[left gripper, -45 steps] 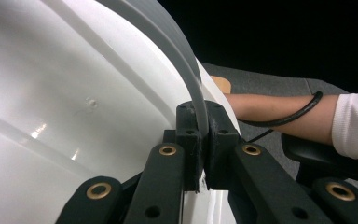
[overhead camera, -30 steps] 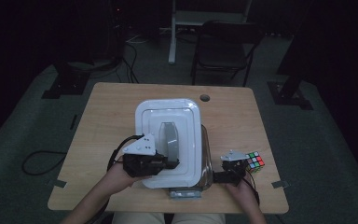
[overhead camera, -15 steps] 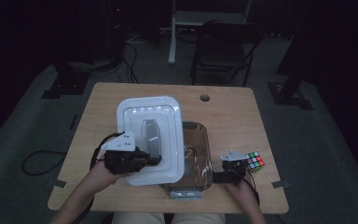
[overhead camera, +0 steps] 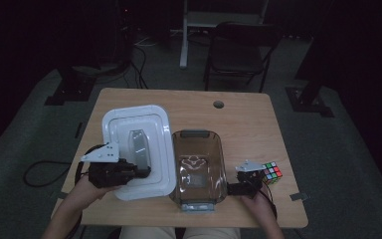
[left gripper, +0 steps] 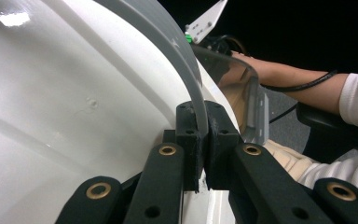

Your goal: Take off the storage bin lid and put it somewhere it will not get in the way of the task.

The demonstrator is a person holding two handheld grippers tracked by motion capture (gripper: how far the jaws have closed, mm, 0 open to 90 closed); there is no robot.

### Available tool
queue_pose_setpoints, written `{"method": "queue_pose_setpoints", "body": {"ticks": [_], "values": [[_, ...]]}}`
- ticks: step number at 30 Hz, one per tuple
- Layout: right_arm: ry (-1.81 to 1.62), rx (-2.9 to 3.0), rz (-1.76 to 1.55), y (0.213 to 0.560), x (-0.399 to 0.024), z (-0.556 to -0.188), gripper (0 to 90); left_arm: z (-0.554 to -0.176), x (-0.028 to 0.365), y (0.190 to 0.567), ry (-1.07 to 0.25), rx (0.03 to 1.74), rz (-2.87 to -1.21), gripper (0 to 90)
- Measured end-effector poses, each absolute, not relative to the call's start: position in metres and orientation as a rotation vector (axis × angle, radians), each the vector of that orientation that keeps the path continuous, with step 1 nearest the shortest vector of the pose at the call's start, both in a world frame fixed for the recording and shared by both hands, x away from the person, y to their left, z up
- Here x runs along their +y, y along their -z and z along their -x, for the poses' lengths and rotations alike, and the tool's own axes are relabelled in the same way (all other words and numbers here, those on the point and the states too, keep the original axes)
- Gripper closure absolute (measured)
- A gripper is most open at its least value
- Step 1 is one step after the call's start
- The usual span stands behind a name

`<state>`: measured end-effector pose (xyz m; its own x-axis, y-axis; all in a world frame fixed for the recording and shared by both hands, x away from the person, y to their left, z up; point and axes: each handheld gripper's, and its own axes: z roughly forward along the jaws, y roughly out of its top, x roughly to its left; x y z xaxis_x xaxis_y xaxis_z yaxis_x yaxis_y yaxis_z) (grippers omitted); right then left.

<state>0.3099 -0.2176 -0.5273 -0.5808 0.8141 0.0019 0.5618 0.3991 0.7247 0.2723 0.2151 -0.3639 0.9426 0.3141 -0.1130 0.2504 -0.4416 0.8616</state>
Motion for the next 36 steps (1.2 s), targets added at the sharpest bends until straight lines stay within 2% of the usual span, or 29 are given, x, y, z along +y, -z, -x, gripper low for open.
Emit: {"method": "queue_pose_setpoints", "body": {"ticks": [4,11,28,36], "values": [[-0.992,2.309,-1.191,0.527,-0.218,-0.31,13.1,-0.274,0.225,0.373,-0.042,0.419,-2.018,86.6],[-0.992,2.308,-1.191,0.527,-0.218,-0.31,13.1,-0.274,0.235,0.386,-0.067,0.451,-2.059,86.7],[-0.991,2.309,-1.19,0.527,-0.218,-0.31,13.1,-0.31,0.226,0.465,0.112,0.52,-2.12,86.3],[-0.991,2.309,-1.19,0.527,-0.218,-0.31,13.1,-0.327,0.226,0.489,0.187,0.551,-2.099,86.1]]}}
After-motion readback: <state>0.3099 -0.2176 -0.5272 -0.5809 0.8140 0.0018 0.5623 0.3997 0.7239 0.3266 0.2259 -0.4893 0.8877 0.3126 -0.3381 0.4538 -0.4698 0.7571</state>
